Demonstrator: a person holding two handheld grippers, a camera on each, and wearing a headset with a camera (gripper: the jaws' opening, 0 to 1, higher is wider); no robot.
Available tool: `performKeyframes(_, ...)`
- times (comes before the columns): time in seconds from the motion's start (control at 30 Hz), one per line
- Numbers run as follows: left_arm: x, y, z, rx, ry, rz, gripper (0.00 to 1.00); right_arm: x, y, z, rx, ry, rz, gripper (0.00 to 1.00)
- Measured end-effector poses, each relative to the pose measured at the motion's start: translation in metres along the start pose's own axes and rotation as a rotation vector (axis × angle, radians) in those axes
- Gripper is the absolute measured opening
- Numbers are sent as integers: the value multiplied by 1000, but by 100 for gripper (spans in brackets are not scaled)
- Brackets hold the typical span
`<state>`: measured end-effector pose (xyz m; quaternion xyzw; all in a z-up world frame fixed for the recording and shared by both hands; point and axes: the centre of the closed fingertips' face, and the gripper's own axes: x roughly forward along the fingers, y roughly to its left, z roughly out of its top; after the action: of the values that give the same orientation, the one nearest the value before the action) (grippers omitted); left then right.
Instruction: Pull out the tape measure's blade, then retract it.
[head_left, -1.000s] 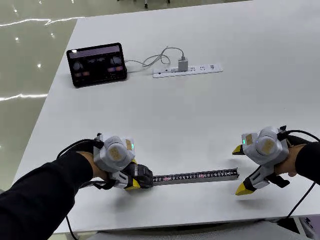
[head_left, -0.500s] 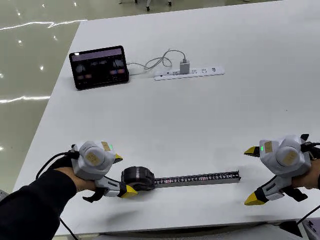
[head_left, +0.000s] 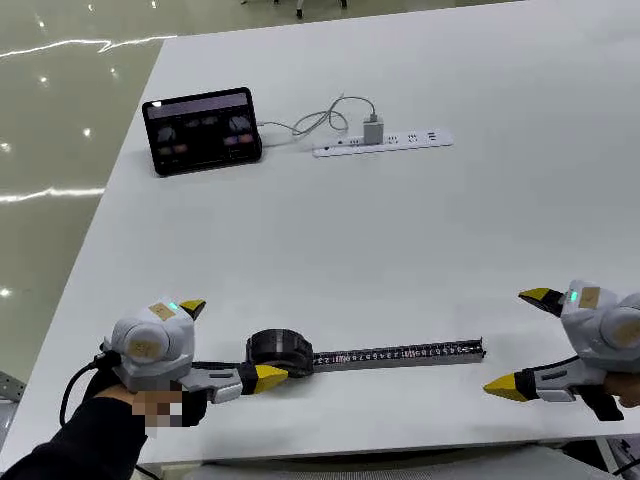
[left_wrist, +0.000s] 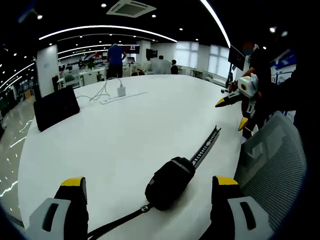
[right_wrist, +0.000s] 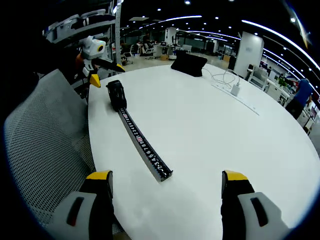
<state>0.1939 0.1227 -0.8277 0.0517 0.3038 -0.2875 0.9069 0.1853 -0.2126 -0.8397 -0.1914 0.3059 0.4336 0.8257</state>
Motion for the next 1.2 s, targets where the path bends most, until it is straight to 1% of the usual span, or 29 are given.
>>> performKeyframes(0.03, -3, 1, -1, -39, -14, 21, 100, -4, 2, -1, 13, -3, -6, 86)
performKeyframes(0.1, -6, 4, -5, -39, -19, 44, 100, -10, 3, -4, 36, -8, -24, 86)
performKeyframes(0.13, -9, 7, -12, -46, -5, 63, 100, -14, 1, -8, 54, 0, -47, 87)
performKeyframes(0.17, -11, 8, -15, -62, 2, 71, 100, -18, 1, -9, 71, -8, -55, 88)
performKeyframes(0.2, -15, 10, -21, -96, 12, 80, 100, -23, -1, -12, 102, -24, -70, 88)
performKeyframes(0.3, -23, 13, -26, -98, 5, 77, 100, -36, -3, -20, 131, -35, -106, 91)
performKeyframes(0.37, -29, 12, -24, -94, -6, 71, 100, -43, 0, -27, 136, -29, -110, 95)
performKeyframes(0.43, -33, 11, -23, -83, 3, 72, 100, -49, 2, -32, 138, -25, -119, 99)
performKeyframes(0.47, -35, 11, -24, -74, 22, 73, 100, -53, 4, -34, 147, -29, -113, 100)
performKeyframes(0.53, -38, 11, -24, -45, 25, 74, 100, -58, 6, -37, 152, -33, -114, 100)
performKeyframes(0.6, -41, 10, -24, -48, 35, 74, 100, -61, 7, -38, 155, -37, -112, 100)
performKeyframes(0.7, -46, 9, -24, -49, 35, 77, 100, -66, 7, -40, 161, -37, -119, 100)
performKeyframes(0.83, -49, 9, -25, -53, 35, 86, 100, -67, 8, -43, 168, -33, -121, 100)
performKeyframes(0.93, -48, 4, -28, -57, 50, 75, 100, -67, 8, -44, 163, -32, -125, 100)
performKeyframes(1.0, -48, 1, -30, -53, 55, 72, 100, -66, 12, -44, 162, -35, -108, 100)
performKeyframes(1.03, -49, 1, -31, -56, 55, 73, 100, -66, 12, -44, 151, -35, -112, 100)
performKeyframes(1.07, -49, 0, -31, -58, 54, 73, 100, -67, 11, -44, 144, -35, -119, 100)
performKeyframes(1.13, -50, 0, -31, -60, 53, 75, 100, -68, 10, -43, 158, -43, -120, 100)
performKeyframes(1.2, -50, 0, -30, -63, 51, 76, 100, -68, 7, -43, 154, -44, -125, 100)
